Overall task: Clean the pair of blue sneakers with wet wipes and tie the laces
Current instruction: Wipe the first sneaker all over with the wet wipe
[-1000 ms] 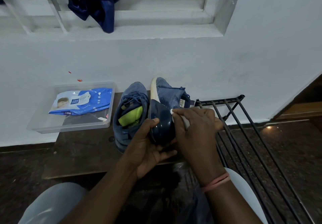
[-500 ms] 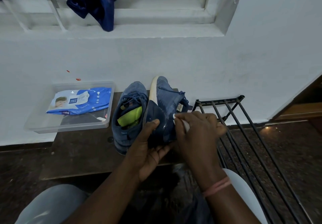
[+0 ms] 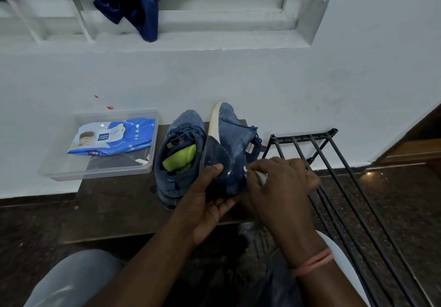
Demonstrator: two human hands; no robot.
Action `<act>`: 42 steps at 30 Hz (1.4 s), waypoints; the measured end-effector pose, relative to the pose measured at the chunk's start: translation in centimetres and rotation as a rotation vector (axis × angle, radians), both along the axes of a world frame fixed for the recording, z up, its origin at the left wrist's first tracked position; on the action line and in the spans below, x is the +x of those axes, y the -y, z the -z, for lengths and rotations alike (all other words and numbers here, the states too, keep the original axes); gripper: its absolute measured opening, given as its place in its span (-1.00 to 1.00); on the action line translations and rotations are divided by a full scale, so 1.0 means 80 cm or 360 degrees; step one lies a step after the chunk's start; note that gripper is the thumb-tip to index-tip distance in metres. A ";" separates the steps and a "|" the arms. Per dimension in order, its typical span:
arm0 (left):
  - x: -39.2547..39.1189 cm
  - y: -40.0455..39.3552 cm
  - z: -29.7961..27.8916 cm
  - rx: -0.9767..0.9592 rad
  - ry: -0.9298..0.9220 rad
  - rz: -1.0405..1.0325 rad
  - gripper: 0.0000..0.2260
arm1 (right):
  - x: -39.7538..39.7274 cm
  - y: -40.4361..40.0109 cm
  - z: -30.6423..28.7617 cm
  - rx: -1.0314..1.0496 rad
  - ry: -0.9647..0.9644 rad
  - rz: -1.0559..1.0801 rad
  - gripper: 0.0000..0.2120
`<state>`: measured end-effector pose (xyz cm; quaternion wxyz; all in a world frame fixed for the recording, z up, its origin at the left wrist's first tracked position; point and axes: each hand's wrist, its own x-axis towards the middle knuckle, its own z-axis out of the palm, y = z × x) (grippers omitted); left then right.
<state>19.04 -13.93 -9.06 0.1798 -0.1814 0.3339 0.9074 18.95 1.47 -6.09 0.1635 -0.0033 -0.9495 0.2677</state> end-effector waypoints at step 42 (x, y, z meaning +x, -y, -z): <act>0.004 0.002 -0.004 -0.0171 0.0065 0.0056 -0.65 | -0.019 0.026 0.000 0.0117 -0.0124 -0.0148 -0.94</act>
